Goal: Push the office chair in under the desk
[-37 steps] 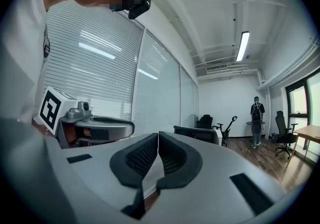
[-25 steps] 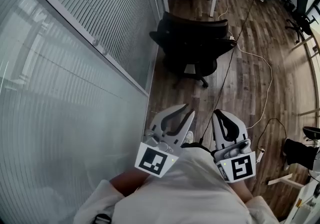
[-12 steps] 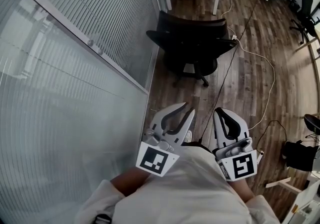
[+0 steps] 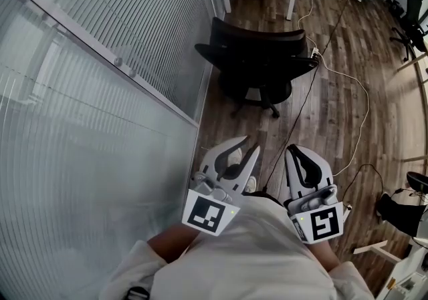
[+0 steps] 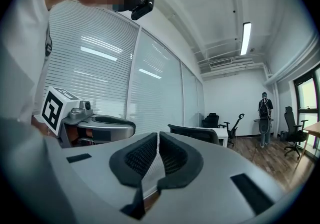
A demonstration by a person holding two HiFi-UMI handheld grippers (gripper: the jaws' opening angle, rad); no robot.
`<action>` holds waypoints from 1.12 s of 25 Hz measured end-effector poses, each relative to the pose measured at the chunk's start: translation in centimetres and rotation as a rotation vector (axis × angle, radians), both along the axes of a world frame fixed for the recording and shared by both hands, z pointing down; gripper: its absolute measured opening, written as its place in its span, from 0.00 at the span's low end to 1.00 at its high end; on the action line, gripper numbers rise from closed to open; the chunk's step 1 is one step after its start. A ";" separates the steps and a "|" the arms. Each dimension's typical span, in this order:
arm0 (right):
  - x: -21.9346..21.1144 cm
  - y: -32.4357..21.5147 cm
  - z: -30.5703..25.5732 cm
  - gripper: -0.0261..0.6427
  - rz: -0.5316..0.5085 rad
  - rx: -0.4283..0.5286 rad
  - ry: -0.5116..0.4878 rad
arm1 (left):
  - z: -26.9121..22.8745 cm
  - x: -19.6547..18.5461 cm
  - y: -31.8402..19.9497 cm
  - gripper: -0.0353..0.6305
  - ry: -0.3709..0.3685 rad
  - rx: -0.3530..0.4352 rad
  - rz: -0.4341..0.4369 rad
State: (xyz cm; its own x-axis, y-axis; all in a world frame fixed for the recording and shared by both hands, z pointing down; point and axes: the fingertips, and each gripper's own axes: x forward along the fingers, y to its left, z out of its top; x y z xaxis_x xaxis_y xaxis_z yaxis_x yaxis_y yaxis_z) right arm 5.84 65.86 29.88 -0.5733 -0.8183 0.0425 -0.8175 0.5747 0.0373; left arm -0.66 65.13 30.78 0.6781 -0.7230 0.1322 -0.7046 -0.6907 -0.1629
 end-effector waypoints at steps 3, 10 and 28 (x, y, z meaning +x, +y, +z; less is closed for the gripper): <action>-0.2 -1.2 0.1 0.09 0.000 0.005 0.015 | 0.1 -0.3 -1.2 0.17 -0.011 0.007 0.001; -0.9 -4.8 -0.1 0.09 0.014 0.018 0.041 | -0.1 -1.0 -5.0 0.17 -0.017 0.015 0.012; -4.0 -15.6 -0.6 0.09 0.061 -0.003 0.045 | -0.1 -3.4 -16.0 0.17 -0.016 0.008 0.050</action>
